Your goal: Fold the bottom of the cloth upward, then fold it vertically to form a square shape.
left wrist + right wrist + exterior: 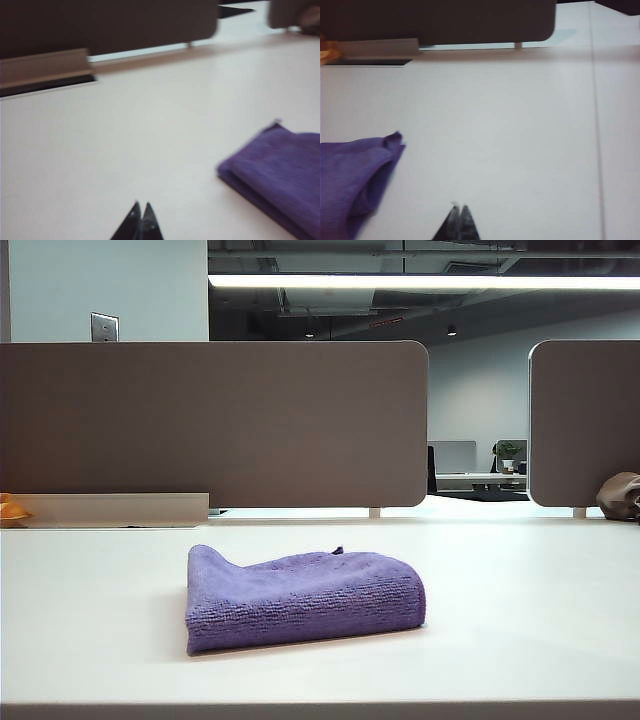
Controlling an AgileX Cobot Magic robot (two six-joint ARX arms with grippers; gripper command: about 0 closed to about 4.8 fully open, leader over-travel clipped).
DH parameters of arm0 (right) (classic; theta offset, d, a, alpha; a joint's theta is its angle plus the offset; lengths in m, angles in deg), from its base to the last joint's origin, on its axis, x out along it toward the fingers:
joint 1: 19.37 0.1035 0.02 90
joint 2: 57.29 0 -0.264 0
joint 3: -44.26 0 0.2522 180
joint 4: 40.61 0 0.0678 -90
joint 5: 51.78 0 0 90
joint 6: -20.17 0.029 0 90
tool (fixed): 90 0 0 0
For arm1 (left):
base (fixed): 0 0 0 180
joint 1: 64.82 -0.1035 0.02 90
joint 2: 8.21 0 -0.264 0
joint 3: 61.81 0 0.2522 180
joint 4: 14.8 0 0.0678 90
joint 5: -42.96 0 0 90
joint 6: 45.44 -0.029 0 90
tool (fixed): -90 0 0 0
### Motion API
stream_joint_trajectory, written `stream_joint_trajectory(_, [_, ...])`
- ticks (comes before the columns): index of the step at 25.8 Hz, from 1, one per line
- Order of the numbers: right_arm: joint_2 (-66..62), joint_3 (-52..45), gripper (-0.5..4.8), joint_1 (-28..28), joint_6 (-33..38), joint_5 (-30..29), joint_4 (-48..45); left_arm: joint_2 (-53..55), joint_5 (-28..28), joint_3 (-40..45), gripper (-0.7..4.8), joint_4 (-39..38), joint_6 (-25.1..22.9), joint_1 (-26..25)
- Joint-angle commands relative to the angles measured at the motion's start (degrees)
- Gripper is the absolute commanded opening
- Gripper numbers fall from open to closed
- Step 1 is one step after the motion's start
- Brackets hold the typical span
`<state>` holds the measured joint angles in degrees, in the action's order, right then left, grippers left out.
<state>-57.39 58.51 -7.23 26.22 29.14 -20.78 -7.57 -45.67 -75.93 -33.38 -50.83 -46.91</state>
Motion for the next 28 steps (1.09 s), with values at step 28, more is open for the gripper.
stream_joint_trajectory(28, [-0.02, -0.02, 0.00, -13.90, -0.09, 0.15, 0.22, -0.35, -0.02, -0.07, -0.05, 0.61, -0.13, -17.86])
